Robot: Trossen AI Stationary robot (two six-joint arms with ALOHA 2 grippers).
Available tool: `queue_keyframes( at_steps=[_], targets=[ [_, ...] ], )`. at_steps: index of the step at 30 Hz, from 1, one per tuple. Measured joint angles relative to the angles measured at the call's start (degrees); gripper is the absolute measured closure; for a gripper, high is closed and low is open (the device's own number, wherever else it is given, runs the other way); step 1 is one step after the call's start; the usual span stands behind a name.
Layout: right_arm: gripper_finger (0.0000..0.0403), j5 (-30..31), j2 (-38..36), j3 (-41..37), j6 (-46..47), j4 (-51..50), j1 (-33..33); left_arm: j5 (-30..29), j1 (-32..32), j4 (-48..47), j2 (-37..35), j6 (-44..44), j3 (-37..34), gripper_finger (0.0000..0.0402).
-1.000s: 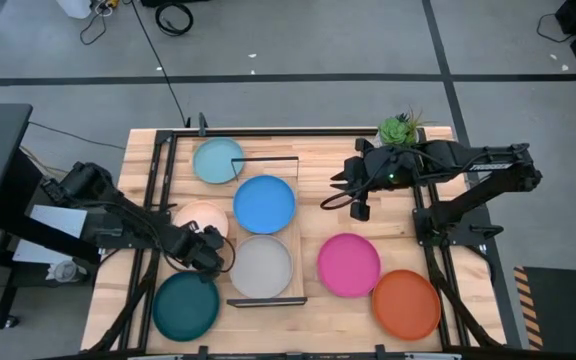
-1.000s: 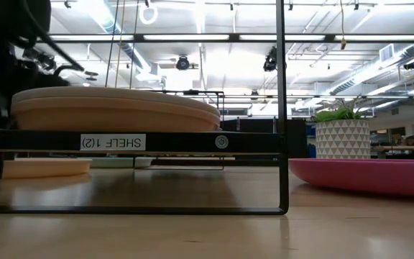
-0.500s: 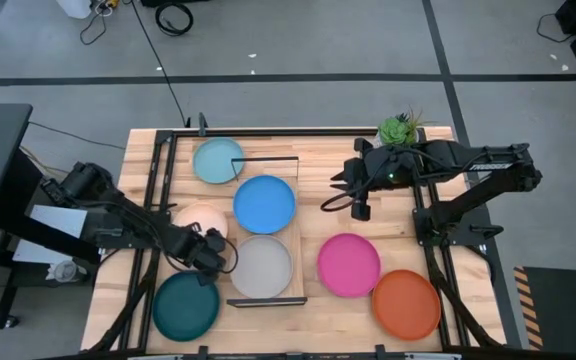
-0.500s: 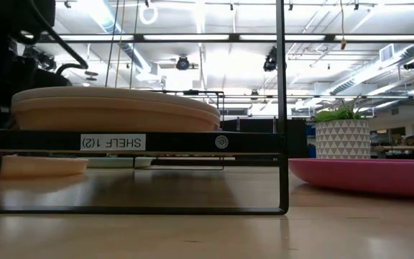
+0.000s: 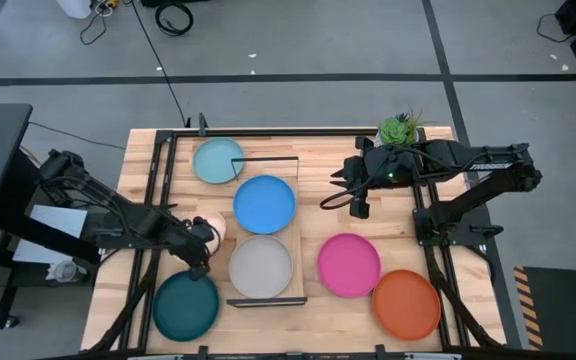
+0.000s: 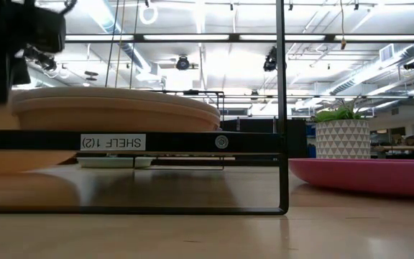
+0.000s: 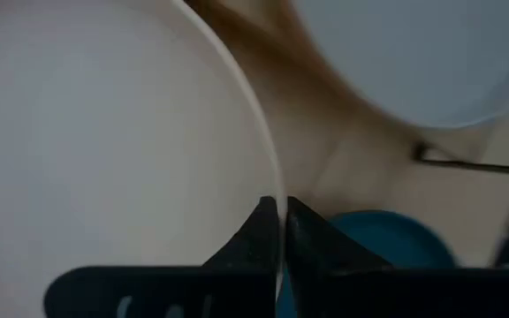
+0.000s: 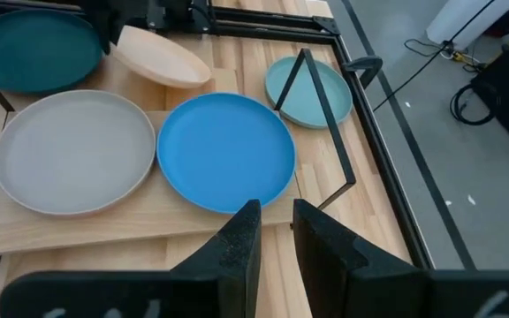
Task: Place and stack plates onto a shelf
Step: Stack the light orange plate on top of the gray plate on the shelf
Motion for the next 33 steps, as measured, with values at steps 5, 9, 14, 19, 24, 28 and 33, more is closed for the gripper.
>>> queue_keyframes(
  at_steps=[5,9,14,19,24,28,33],
  targets=[
    [0.0328,0.02,0.0,0.0,1.32,0.0,0.0,-2.21,0.74,-3.3,-5.34,-6.66,0.07,0.0387],
    [0.0328,0.06,0.01,0.0,1.75,0.03,0.0,-6.63,1.52,-3.73,-7.4,-10.63,0.07,0.0387],
    [0.0328,0.07,0.02,0.0,1.36,1.72,-0.45,-10.52,2.38,3.56,-7.78,-3.98,0.86,0.0387],
    [0.0328,0.04,0.02,0.0,1.97,2.7,-0.52,-17.49,3.12,0.07,-6.88,0.39,6.33,0.0387],
    [0.0328,0.02,0.02,0.0,2.8,2.71,-0.52,-22.27,3.57,0.61,-4.76,15.11,13.44,0.0387],
    [0.0328,0.29,0.02,0.0,2.71,2.94,-0.81,-20.09,3.55,7.29,-1.83,38.1,17.68,0.0386],
    [0.0328,0.46,0.02,0.0,3.26,2.99,-0.85,-9.85,3.54,16.21,1.12,56.16,17.86,0.0369]
  ],
)
